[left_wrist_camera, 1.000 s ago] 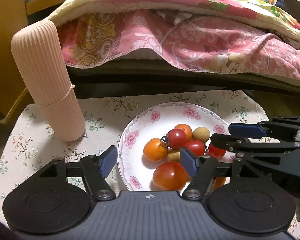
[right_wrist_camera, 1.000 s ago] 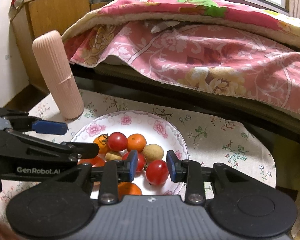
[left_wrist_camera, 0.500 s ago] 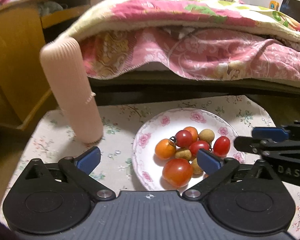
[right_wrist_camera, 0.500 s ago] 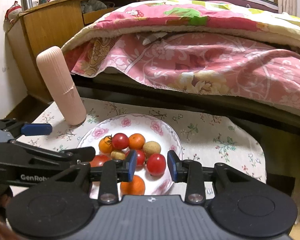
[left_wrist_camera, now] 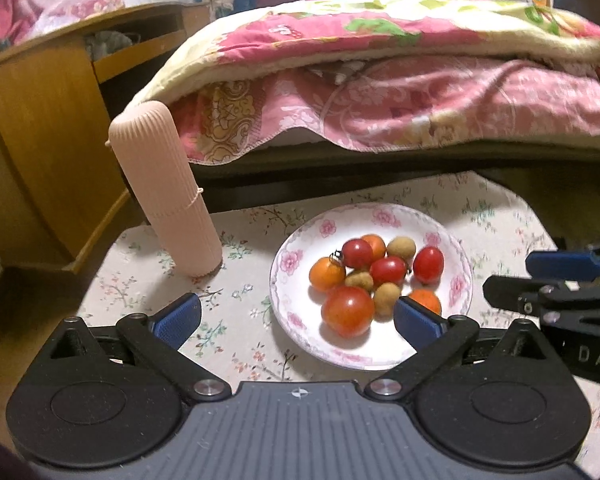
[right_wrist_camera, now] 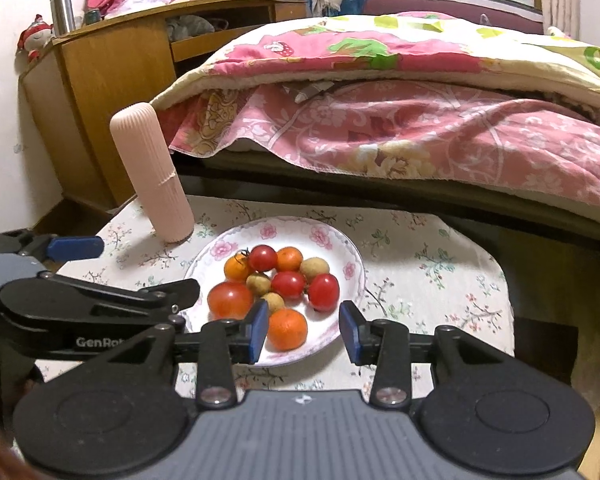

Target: Organize fruits

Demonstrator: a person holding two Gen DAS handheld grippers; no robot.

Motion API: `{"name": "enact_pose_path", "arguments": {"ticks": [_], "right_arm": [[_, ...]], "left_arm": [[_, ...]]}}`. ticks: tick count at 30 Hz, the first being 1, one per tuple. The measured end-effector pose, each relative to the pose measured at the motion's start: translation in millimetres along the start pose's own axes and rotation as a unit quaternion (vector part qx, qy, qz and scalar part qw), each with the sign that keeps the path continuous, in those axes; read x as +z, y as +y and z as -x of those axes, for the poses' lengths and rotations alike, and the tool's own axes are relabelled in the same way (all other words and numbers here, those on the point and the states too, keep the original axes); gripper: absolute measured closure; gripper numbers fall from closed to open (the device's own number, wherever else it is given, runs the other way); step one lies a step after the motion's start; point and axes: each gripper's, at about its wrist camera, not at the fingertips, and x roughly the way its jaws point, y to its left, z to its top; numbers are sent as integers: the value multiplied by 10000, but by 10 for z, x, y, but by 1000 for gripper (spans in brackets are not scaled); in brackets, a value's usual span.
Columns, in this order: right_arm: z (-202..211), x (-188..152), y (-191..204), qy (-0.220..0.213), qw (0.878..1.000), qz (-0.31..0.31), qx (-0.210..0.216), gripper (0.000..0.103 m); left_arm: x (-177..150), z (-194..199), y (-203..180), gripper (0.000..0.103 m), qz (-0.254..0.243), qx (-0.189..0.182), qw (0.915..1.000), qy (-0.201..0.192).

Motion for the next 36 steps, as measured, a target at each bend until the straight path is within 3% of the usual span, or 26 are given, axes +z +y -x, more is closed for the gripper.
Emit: {"name": "enact_pose_path", "arguments": {"ticks": [36], "right_arm": [[622, -645, 260, 269, 9985, -447, 137, 57]], "left_arm": [[-596, 692, 72, 0, 482, -145, 9985, 231]]}}
